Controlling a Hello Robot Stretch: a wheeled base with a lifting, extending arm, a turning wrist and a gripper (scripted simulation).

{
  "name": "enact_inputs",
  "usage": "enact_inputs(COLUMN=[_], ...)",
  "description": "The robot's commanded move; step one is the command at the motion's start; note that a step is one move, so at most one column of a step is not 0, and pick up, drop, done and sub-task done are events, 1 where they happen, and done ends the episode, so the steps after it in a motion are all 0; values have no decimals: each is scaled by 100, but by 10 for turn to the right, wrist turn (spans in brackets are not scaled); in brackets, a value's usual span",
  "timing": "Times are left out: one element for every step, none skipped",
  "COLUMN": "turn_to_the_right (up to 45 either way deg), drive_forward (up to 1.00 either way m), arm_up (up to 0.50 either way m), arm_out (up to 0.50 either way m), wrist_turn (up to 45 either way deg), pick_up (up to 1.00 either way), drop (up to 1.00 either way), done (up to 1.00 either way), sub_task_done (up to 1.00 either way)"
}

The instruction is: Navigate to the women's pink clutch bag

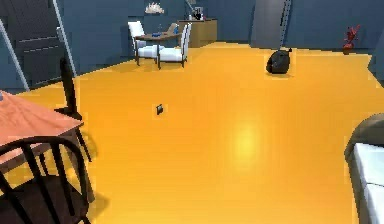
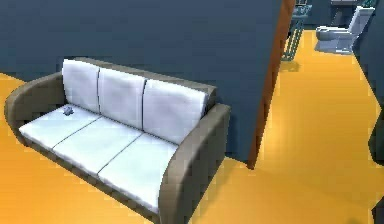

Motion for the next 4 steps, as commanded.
enact_inputs(turn_to_the_right=[60, 0, 0, 0], drive_forward=[0, 100, 100, 100], arm_up=[0, 0, 0, 0], arm_out=[0, 0, 0, 0], wrist_turn=[0, 0, 0, 0], pick_up=[0, 0, 0, 0], drop=[0, 0, 0, 0], done=[0, 0, 0, 0], sub_task_done=[0, 0, 0, 0])
